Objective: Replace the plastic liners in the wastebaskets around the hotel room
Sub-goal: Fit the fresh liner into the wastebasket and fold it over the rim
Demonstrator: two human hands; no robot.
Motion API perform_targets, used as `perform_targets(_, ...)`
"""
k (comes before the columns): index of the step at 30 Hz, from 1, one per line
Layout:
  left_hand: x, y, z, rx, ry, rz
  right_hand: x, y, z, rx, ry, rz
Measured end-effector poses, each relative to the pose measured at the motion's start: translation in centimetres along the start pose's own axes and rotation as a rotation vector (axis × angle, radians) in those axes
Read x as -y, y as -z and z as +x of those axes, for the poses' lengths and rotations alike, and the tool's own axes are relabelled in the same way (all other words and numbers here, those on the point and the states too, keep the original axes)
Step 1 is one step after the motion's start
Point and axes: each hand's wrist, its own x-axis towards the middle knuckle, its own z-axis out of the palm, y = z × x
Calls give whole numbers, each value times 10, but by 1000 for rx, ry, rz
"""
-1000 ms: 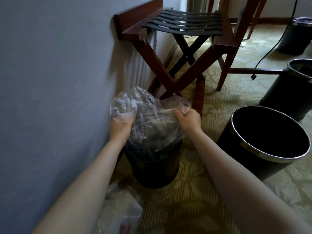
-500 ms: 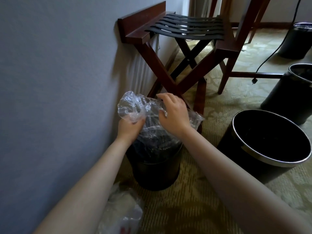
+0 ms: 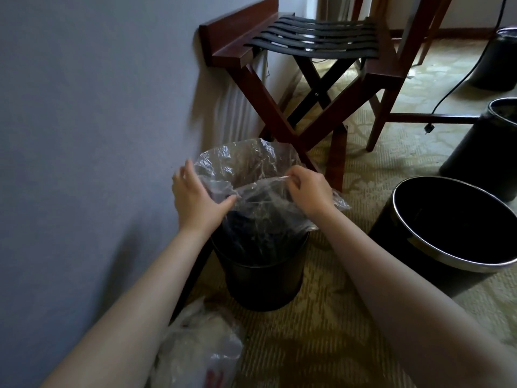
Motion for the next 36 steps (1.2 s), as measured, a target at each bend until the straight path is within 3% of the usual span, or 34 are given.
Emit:
perform_targets(2, -17, 4, 1, -66, -261, 172, 4, 0, 1, -29, 71, -13)
perform_targets(5, -36, 0, 3, 10, -538, 316, 11, 0, 1, -71, 179, -37)
perform_targets(8, -40, -10, -1, 127, -484, 248, 19, 1, -6, -193, 320, -7)
perform_targets(11, -24, -10, -2, 72, -430, 155, 21, 5, -10, -271, 427, -50)
perform_targets(16, 1, 1, 4, 55, -475, 207, 2, 13, -15, 106, 411, -408)
perform_targets(22, 11, 12, -34, 163, -792, 312, -16, 21, -59, -78, 704, -329)
perform_targets(28, 33, 18, -78, 307, -968, 427, -38, 13, -111, 157, 837, -356)
perform_targets(33, 54, 9, -105, 580, -921, 649, -58, -5, -147, 419, 756, -483)
perform_targets(36, 46, 8, -107, 715, -720, 772, -60, -11, -153, 438, 665, -494)
